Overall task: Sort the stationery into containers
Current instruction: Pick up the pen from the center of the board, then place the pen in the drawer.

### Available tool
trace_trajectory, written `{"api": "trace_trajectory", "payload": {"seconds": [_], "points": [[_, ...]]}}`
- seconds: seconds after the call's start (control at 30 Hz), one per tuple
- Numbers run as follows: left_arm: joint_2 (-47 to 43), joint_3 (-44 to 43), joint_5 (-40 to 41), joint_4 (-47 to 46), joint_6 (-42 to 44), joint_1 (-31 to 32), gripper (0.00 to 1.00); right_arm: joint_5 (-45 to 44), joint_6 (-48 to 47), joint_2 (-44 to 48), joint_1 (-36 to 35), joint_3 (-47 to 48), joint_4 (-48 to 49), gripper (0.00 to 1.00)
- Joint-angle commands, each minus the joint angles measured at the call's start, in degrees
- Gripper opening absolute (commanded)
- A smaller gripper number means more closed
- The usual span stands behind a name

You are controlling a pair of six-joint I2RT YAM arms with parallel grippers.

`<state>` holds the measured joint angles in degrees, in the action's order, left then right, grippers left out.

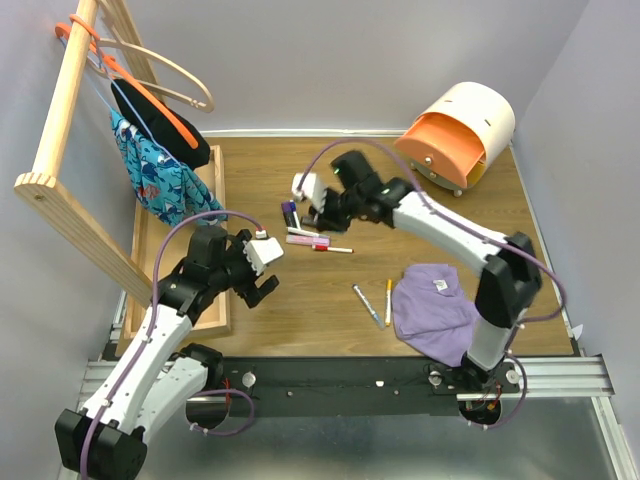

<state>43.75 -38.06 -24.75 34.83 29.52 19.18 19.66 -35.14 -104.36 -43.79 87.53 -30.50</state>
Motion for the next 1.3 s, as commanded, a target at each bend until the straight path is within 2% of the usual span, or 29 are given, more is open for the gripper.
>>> {"api": "trace_trajectory", "payload": {"seconds": [0.0,0.17,0.4,0.7,1.0,1.1,1.13,1.23,1.27], "points": [[3.35,-1.66,-6.36,-7.48,-0.51,1.21,0.99,-3.40,1.91,6.00,7.82,10.45,-9.12,0.07],[7.22,-3.06,-6.54,-12.50,-0.69,4.63,0.99,-9.20,-0.81,5.66,14.34,22.31,-13.53,0.07],[11.09,-5.62,-6.19,-16.11,-1.48,8.15,0.99,-11.66,-4.50,3.20,25.33,29.27,-15.29,0.06],[10.48,-5.18,-5.75,-15.85,-2.62,8.68,0.99,-12.28,-6.88,0.56,33.41,28.93,-13.62,0.06],[10.74,-4.74,-5.13,-17.16,-3.24,8.68,0.99,-14.12,-7.32,-1.46,35.62,25.33,-10.11,0.09],[11.01,-4.91,-5.04,-17.34,-3.24,8.68,0.99,-15.61,-6.18,-1.64,35.70,24.62,-8.70,0.23],[11.01,-5.00,-4.95,-17.34,-3.24,8.59,0.99,-16.14,-5.56,-1.38,35.70,24.71,-8.00,0.34],[11.36,-5.18,-4.87,-17.60,-3.24,8.59,0.99,-15.71,-4.24,-0.15,35.70,24.80,-7.12,0.45],[11.45,-5.27,-4.87,-17.69,-3.24,8.59,0.99,-15.62,-3.80,0.29,35.70,24.80,-6.85,0.46]]}}
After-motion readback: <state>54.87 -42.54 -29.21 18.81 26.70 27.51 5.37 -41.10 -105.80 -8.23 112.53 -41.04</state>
